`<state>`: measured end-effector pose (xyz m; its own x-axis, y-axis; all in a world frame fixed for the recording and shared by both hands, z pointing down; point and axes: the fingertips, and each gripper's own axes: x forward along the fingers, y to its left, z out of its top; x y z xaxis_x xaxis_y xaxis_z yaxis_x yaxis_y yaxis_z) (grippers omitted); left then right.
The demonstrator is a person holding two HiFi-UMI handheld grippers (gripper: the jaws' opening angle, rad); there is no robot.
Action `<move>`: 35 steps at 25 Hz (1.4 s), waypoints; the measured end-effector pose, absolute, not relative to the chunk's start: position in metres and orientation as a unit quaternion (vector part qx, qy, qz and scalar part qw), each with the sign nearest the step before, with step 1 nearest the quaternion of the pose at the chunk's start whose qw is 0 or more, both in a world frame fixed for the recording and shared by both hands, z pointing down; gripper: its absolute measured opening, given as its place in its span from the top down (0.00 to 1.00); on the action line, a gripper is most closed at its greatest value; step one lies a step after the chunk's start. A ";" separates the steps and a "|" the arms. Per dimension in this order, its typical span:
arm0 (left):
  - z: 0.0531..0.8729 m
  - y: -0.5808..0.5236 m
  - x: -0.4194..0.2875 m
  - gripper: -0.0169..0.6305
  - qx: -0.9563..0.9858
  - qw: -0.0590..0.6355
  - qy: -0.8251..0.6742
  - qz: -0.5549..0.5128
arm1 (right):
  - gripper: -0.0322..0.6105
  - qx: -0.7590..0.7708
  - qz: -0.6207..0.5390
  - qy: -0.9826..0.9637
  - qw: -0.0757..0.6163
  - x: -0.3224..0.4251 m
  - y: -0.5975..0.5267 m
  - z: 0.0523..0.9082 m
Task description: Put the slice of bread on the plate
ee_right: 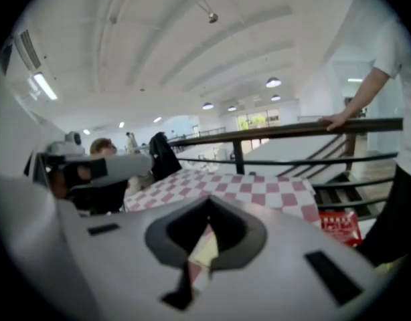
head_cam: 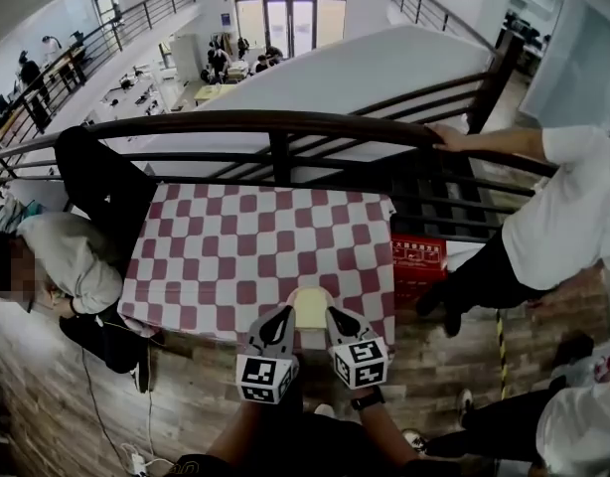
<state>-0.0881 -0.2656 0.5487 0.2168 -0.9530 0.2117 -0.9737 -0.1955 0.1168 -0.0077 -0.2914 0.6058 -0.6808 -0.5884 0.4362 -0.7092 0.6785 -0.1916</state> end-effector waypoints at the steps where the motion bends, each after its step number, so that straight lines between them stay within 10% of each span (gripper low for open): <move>1: 0.545 -0.262 -0.088 0.95 0.770 0.110 -0.627 0.042 | 0.93 0.361 0.173 -0.903 0.157 -0.006 -0.289 0.597; 35: 0.505 -0.173 -0.030 0.95 0.781 0.063 -0.621 0.011 | 0.93 0.428 0.045 -0.900 0.065 0.064 -0.200 0.501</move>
